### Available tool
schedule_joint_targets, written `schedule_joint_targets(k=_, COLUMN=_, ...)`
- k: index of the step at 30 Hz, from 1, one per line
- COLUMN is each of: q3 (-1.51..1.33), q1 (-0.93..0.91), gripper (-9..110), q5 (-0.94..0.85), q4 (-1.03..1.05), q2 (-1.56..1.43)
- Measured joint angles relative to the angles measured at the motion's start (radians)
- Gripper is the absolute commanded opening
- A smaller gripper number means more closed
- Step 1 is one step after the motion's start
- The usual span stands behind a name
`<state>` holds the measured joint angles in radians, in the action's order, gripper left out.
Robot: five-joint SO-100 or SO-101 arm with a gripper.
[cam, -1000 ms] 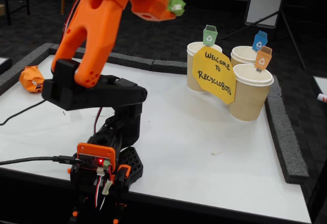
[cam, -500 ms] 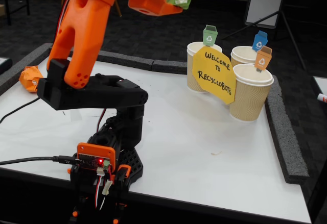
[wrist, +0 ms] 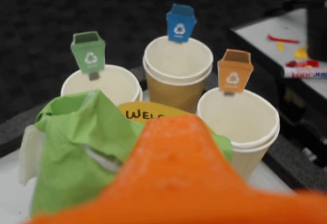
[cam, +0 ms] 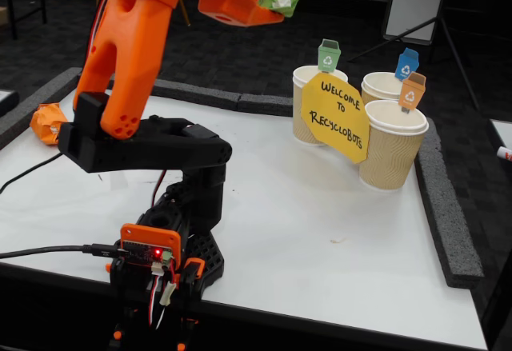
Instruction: Sort rubbish by color.
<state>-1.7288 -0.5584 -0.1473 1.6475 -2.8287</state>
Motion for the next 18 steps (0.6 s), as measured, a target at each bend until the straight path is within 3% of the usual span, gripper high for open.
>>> schedule_joint_targets(k=7, q3=-0.017, q1=0.0, gripper=0, q5=-0.002, q4=-0.075, q2=0.077)
schedule_joint_targets(k=18, q3=-0.005, q1=0.0, gripper=0, q5=0.0, q4=-0.235, q2=0.445)
